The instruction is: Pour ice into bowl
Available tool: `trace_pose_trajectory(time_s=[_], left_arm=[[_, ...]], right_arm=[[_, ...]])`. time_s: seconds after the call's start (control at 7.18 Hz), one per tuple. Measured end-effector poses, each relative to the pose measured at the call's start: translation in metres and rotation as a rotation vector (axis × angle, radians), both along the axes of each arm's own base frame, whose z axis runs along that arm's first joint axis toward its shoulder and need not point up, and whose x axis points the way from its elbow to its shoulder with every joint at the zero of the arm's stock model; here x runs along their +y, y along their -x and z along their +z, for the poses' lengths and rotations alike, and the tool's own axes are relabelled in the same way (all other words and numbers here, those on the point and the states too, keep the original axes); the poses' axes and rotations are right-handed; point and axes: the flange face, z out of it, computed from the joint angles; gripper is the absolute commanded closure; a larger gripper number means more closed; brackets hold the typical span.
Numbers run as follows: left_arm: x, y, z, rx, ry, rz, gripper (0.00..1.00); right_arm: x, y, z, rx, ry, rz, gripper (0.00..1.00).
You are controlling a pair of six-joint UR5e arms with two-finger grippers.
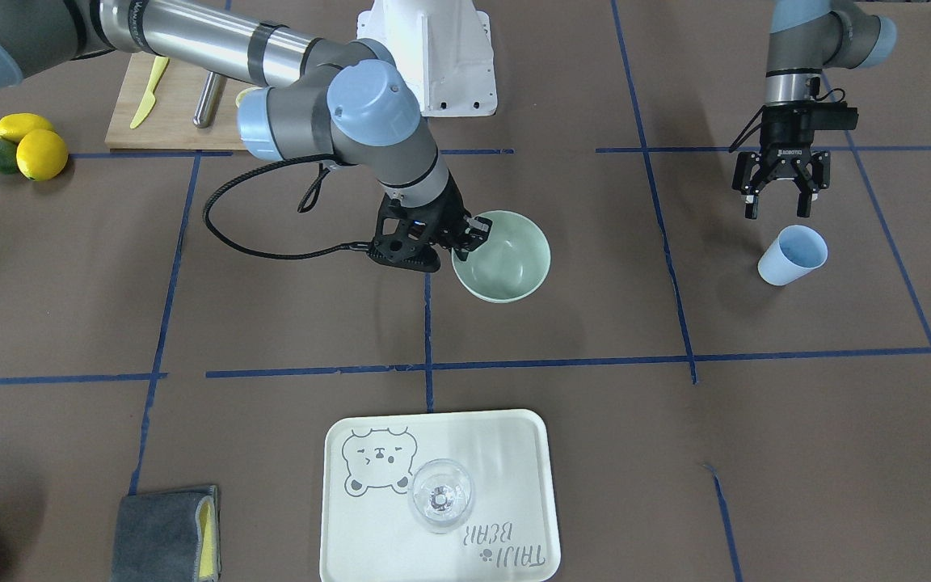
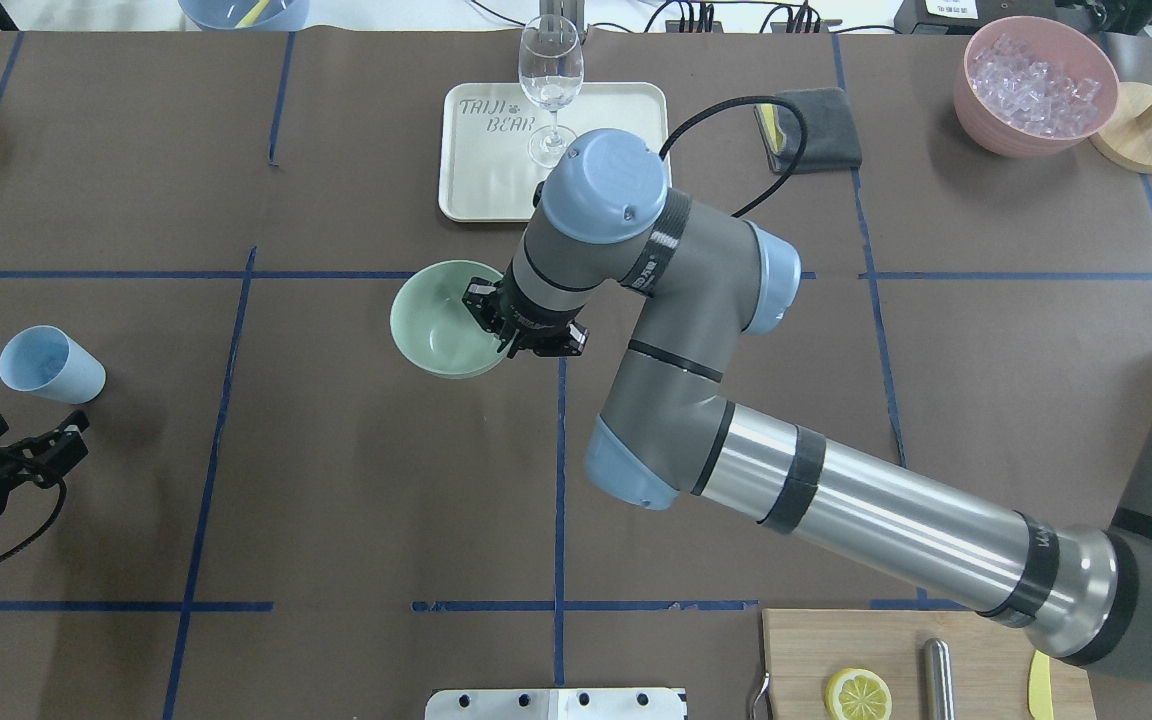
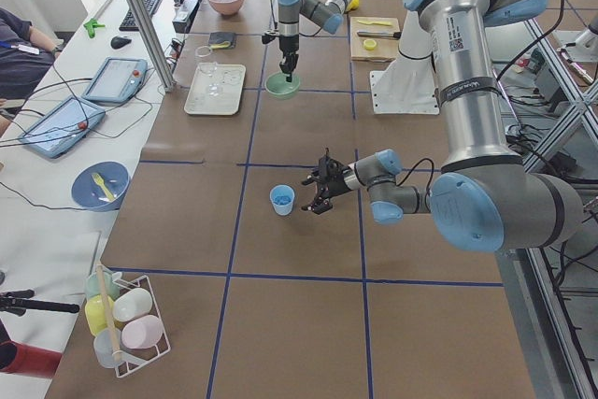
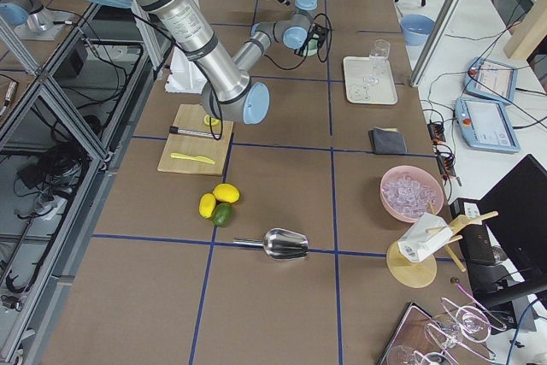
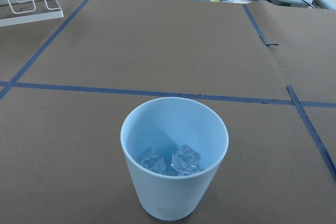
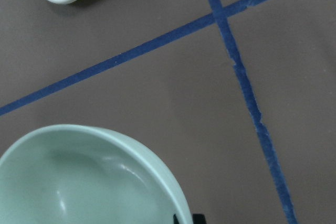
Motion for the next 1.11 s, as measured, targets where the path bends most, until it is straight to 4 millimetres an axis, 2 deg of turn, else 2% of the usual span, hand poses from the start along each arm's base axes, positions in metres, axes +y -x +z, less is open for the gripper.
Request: trace_pose_trajectory(time_s=[0.14, 0.28, 0.42, 0.56, 0.84, 1.11], left_arm=[[-0.001, 0.0, 0.002, -0.009, -0.005, -0.004, 0.0], [-0.001, 0.0, 0.006, -0.022, -0.007, -0.003, 0.0], [-0.001, -0.002, 0.01, -0.031, -0.01, -0.004, 0.0], [-0.003, -0.007, 0.013, -0.036, -0.015, -0.009, 0.0], [-0.007, -0.019, 0.018, -0.043, -0.023, -0.015, 0.0], [-0.008, -0.022, 0.022, -0.066, -0.034, -0.011, 0.0]], right_arm=[[0.003, 0.025, -0.001, 0.001, -0.018, 0.003, 1.0], [0.006, 0.047, -0.006, 0.005, -0.034, 0.009, 0.83], [0.008, 0.06, -0.009, 0.012, -0.041, 0.012, 0.45], [0.013, 0.07, -0.01, 0.017, -0.043, 0.005, 0.0], [0.028, 0.083, -0.013, 0.02, -0.048, -0.004, 0.0], [0.032, 0.082, -0.025, 0.005, -0.05, 0.001, 0.0]])
